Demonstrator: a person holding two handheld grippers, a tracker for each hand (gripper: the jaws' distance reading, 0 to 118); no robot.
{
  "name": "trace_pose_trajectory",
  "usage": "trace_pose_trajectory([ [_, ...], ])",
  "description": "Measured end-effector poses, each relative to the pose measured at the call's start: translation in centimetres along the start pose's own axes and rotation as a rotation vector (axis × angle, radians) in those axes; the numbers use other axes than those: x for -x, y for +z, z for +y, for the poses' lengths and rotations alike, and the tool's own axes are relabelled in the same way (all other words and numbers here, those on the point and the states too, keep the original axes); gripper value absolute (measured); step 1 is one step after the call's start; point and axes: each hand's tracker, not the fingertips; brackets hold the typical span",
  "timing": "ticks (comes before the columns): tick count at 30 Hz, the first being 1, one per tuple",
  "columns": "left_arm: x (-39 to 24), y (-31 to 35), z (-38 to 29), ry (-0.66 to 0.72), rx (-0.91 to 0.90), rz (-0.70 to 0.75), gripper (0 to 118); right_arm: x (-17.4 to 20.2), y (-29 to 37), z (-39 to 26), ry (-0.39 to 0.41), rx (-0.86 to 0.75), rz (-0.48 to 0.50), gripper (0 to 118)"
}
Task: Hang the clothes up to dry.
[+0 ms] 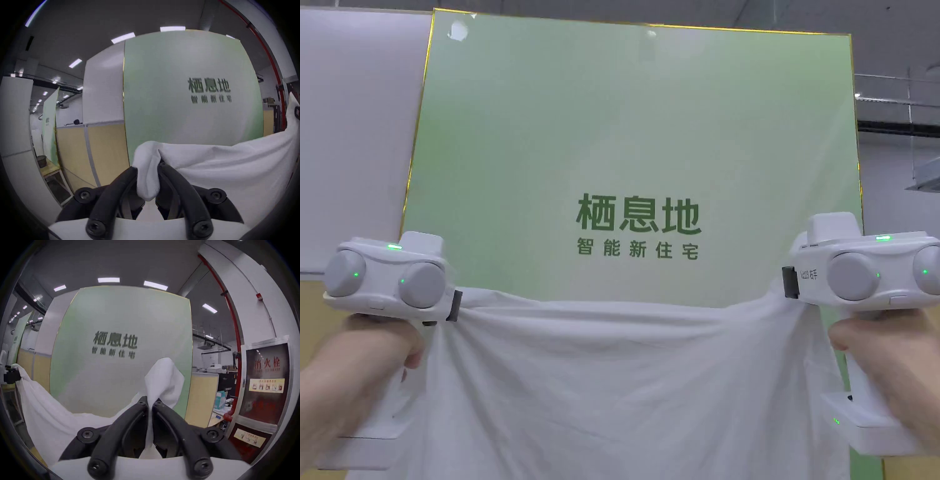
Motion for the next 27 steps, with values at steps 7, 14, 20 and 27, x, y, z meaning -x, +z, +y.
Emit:
trace_pose_trajectory([
  [7,0.3,1.8,5.5,0.036,-0.061,0.012,5,-0.5,0.1,5.6,-0.017,-0.009,-0.057,2],
  [14,-0.2,1.9,6.5,0.059,-0.073,0.007,5,-1.6,-0.7,6.8,-0.075,0.026,-0.071,2],
  [20,-0.7,-1.3,6.6,0.083,-0.052,0.021,5,0.3,-3.2,6.9,-0.043,0.048,-0.11,2],
  [27,-1.2,-6.4,7.1,0.08,-0.026,0.04,5,2.7,-9.3,8.0,-0.006,0.042,-0.118,2],
])
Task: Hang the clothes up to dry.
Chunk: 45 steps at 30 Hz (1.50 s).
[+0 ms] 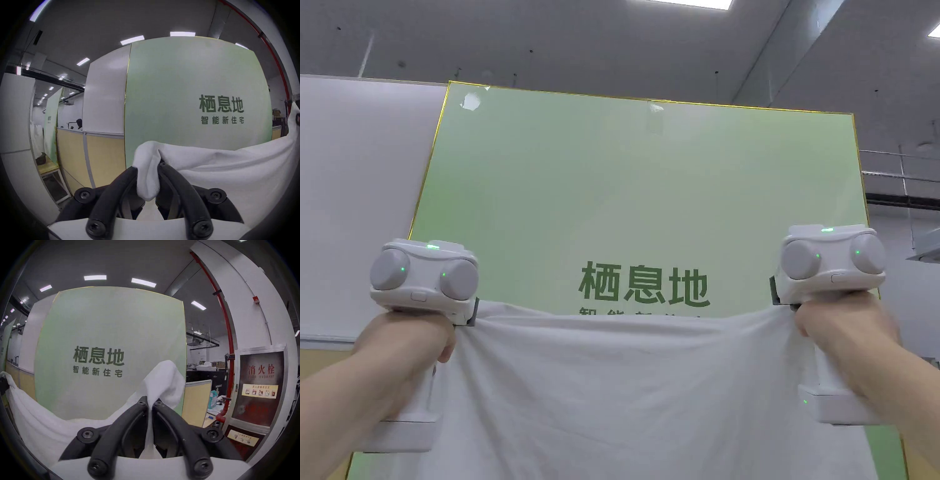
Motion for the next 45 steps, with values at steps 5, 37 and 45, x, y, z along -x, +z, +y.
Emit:
trace_pose_trajectory([
  [5,-0.9,-3.4,-0.4,-0.016,-0.004,0.02,5,1.3,-3.1,0.1,-0.054,-0.042,0.004,2],
  [37,-2.1,-9.5,-15.7,-0.031,0.119,-0.042,5,5.1,-9.9,-15.4,-0.011,0.197,0.06,2],
  [45,0.4,-7.4,-22.7,0.011,0.204,-0.073,5,4.9,-6.0,-21.9,0.004,0.294,0.094,2],
])
